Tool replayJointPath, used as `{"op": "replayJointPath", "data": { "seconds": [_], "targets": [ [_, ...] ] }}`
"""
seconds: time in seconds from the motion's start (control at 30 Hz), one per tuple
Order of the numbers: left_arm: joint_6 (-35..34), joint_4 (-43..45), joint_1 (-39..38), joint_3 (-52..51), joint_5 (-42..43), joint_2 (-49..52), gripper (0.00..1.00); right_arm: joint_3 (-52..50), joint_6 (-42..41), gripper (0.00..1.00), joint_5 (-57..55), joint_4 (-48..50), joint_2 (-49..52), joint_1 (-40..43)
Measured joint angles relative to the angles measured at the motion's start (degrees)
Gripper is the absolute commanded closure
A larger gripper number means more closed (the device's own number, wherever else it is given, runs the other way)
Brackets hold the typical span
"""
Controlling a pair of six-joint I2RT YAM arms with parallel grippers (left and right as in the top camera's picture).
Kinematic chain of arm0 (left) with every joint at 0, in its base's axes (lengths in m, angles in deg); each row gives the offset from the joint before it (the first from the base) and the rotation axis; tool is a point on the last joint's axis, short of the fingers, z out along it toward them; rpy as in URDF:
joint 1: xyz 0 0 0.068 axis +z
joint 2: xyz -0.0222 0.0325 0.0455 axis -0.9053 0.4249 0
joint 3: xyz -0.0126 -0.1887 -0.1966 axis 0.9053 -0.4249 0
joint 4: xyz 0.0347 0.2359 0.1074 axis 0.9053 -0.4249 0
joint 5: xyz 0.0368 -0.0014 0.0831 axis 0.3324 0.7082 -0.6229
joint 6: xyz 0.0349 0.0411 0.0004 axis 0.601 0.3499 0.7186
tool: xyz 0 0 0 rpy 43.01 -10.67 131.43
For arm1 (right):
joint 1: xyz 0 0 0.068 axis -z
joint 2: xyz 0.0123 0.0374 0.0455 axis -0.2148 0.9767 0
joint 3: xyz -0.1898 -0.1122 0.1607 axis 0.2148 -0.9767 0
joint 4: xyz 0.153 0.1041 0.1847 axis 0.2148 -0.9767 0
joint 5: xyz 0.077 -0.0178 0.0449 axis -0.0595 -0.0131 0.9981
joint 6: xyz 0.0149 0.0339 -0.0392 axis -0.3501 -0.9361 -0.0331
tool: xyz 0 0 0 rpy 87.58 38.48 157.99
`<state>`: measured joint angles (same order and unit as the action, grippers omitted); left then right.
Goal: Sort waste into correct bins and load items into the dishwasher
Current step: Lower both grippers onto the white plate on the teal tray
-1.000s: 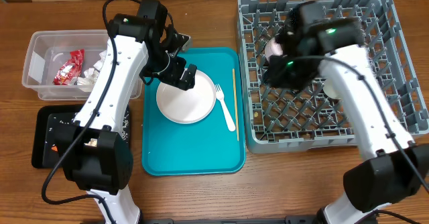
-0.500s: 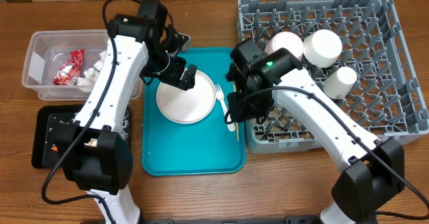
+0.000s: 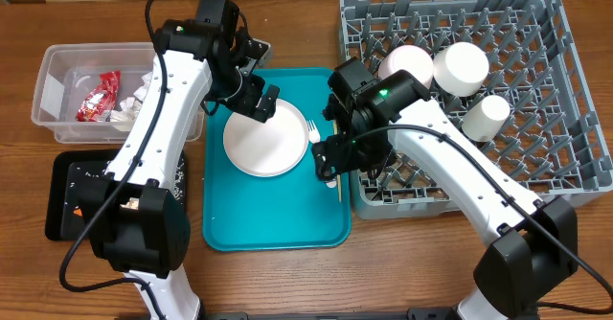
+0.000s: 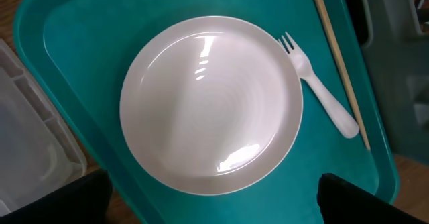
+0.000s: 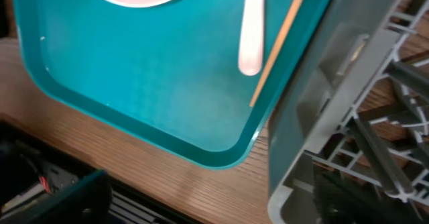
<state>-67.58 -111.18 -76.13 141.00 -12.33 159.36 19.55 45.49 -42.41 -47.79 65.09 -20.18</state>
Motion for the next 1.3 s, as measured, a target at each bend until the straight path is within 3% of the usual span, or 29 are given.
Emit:
{"op": "replayJointPath", "data": {
  "seconds": [0.4, 0.6, 0.8, 0.9, 1.13, 1.3],
  "targets": [
    [-6.2, -0.8, 0.0, 0.0, 5.8, 0.0, 0.00, 0.0, 0.0, 0.00, 7.1, -0.8, 0.0, -0.4],
    [-12.3, -2.9, 0.0, -0.1, 3.8, 0.0, 0.18, 0.0, 0.0, 0.00, 8.0, 0.1, 0.0, -1.9],
    [-19.5, -3.2, 0.0, -4.2, 0.1, 0.0, 0.22, 0.0, 0.0, 0.00, 8.1, 0.7, 0.0, -2.1],
    [-22.6, -1.2, 0.0, -8.1, -1.9, 0.0, 0.33, 0.0, 0.0, 0.00, 8.1, 0.7, 0.0, -2.1],
    [-26.5, 5.7, 0.0, -16.7, -4.3, 0.0, 0.36, 0.0, 0.0, 0.00, 7.8, 0.7, 0.0, -2.1],
    [-29.9, 10.3, 0.0, -21.4, -7.0, 0.0, 0.33, 0.0, -0.1, 0.00, 7.5, 0.6, 0.0, -2.1]
  ]
}}
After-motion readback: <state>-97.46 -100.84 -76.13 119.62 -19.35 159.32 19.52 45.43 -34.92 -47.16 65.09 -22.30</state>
